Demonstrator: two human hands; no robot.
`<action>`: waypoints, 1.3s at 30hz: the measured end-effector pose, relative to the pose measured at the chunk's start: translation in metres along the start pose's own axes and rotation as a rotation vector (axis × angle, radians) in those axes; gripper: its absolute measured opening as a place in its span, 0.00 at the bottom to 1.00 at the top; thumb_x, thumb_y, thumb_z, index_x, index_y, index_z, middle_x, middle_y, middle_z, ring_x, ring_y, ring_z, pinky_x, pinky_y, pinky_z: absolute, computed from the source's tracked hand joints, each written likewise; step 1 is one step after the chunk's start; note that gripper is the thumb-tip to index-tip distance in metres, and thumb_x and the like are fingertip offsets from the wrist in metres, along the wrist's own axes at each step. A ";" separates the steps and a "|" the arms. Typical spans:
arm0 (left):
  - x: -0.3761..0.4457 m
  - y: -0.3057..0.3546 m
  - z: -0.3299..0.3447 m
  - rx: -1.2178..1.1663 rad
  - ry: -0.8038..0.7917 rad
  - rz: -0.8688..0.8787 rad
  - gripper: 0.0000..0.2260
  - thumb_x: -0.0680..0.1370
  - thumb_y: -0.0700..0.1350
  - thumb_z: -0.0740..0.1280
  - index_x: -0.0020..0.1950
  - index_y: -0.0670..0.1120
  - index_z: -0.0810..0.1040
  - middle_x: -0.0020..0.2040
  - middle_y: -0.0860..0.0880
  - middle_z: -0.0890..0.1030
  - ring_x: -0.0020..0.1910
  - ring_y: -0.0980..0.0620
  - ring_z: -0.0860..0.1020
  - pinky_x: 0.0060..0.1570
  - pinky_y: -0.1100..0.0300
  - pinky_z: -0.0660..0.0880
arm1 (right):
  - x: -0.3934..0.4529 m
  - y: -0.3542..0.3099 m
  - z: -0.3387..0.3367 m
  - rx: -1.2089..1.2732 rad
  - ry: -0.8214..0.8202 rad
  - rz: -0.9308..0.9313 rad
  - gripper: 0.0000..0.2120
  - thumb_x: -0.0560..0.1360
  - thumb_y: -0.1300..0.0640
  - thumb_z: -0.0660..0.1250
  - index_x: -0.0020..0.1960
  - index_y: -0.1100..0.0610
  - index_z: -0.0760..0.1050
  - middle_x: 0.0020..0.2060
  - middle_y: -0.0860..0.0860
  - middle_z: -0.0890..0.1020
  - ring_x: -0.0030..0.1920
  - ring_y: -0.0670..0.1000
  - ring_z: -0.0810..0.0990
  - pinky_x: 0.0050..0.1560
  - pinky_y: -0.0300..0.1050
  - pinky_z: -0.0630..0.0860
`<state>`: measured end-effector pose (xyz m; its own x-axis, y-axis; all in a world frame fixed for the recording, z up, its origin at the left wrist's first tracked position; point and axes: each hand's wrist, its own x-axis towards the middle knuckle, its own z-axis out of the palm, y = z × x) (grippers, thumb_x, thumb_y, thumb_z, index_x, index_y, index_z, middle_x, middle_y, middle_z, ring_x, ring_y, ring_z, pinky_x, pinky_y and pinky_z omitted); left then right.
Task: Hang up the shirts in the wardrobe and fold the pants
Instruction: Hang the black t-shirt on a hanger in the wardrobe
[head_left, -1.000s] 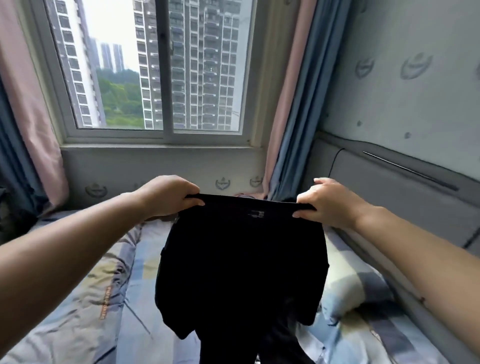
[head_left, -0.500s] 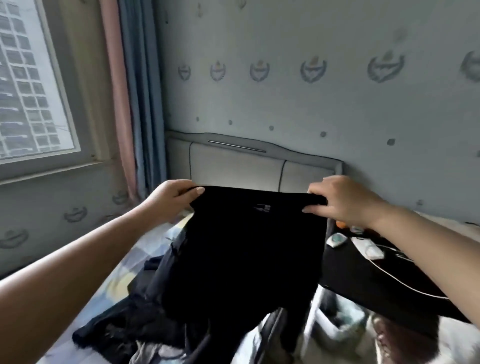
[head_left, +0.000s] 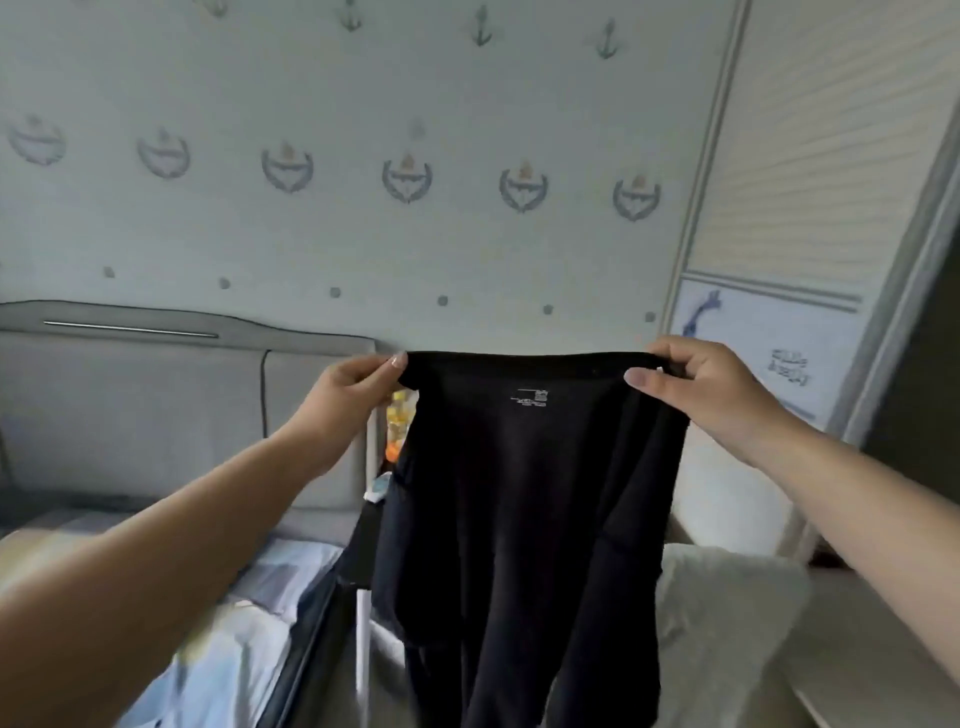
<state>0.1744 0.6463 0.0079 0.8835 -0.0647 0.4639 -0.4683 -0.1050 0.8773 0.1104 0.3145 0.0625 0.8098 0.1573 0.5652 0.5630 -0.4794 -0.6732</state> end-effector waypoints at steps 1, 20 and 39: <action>0.007 0.004 0.025 -0.054 -0.029 0.003 0.11 0.74 0.60 0.67 0.42 0.56 0.85 0.44 0.54 0.85 0.46 0.60 0.81 0.47 0.65 0.73 | -0.007 0.003 -0.022 -0.004 0.033 0.015 0.20 0.61 0.41 0.70 0.38 0.58 0.76 0.32 0.52 0.74 0.35 0.49 0.71 0.41 0.42 0.67; 0.105 0.110 0.441 -0.698 -0.486 0.078 0.14 0.81 0.53 0.60 0.46 0.46 0.80 0.49 0.46 0.79 0.51 0.57 0.82 0.52 0.62 0.73 | -0.109 0.028 -0.331 -0.411 0.743 0.152 0.02 0.72 0.55 0.71 0.41 0.49 0.81 0.37 0.44 0.85 0.38 0.40 0.82 0.39 0.32 0.77; 0.204 0.202 0.653 -1.153 -0.784 -0.019 0.17 0.80 0.55 0.61 0.59 0.43 0.78 0.51 0.44 0.84 0.49 0.49 0.82 0.41 0.57 0.81 | -0.036 0.082 -0.507 -0.645 1.117 0.125 0.04 0.75 0.53 0.68 0.43 0.52 0.78 0.38 0.45 0.83 0.37 0.39 0.80 0.37 0.31 0.75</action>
<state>0.2552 -0.0364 0.1996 0.4757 -0.6451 0.5980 0.1526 0.7301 0.6661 0.0440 -0.1685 0.2289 0.0996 -0.5703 0.8154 0.0601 -0.8145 -0.5770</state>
